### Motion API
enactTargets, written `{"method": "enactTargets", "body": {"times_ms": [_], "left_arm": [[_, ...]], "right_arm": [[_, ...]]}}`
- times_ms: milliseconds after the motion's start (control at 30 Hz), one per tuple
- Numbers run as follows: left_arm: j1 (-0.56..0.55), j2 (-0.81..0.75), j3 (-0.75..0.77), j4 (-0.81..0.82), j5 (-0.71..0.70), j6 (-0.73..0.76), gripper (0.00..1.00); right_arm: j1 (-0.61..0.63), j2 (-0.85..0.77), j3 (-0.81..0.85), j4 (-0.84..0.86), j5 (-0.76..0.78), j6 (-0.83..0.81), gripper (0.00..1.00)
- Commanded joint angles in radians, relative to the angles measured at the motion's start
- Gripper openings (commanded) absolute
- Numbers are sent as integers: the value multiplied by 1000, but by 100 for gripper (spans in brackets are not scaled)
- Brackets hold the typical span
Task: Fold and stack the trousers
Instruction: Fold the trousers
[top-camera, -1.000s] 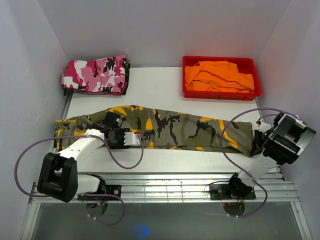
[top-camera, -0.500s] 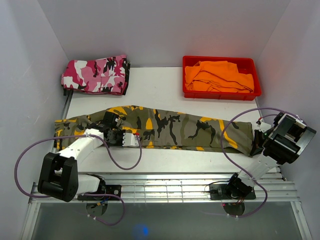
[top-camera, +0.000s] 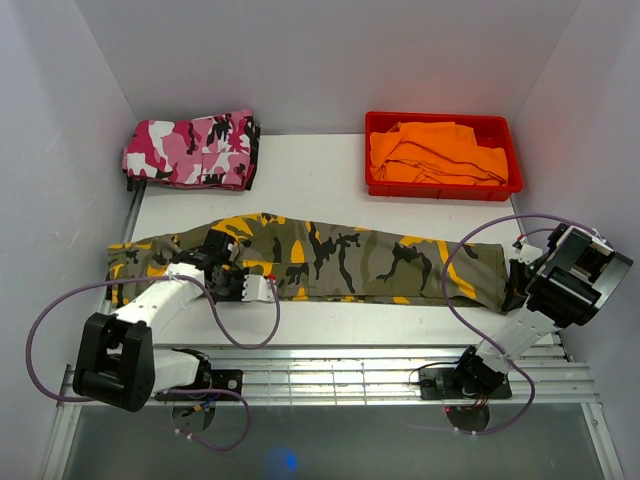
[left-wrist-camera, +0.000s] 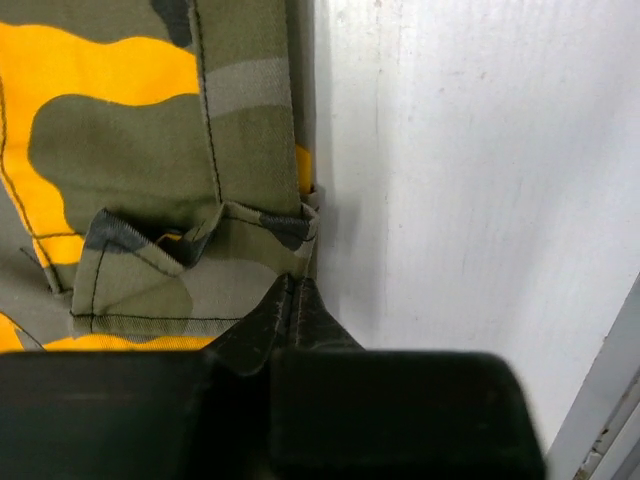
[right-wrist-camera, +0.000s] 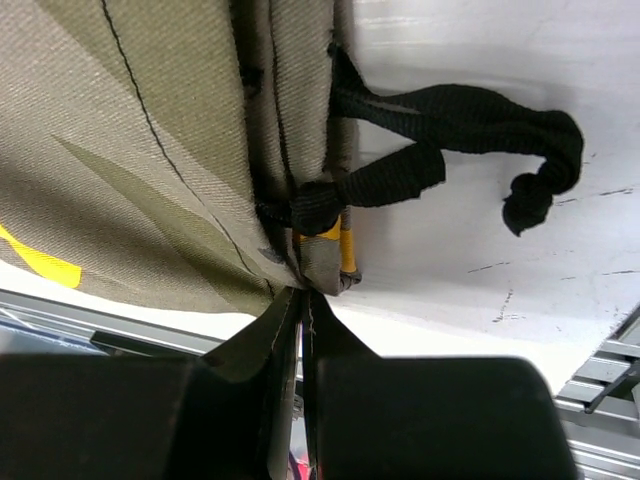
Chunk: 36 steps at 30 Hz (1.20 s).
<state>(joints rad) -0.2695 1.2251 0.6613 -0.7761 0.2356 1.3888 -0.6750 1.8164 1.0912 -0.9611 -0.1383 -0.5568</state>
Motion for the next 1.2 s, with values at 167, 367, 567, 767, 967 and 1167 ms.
{"method": "enactTargets", "body": {"times_ms": [167,367,567,767,967,1167], "left_arm": [[35,-16,44,-75,106,-62,43],[36,-82,216,-143,275,-229,62],[36,-30,287,-43,340,-457,68],[16,131,348,124,364,-763,67],[-33,298,373,196,259,-925,59],[-33,343,304,199,133,-965,57]], "right_arm": [[-14,37,65,248,88,-101,8],[-14,-26,202,116,-124,-160,29],[2,-9,355,22,-220,-163,48],[89,-17,355,51,-288,-101,42],[234,-25,240,240,-250,-42,34],[270,40,119,471,-31,-24,19]]}}
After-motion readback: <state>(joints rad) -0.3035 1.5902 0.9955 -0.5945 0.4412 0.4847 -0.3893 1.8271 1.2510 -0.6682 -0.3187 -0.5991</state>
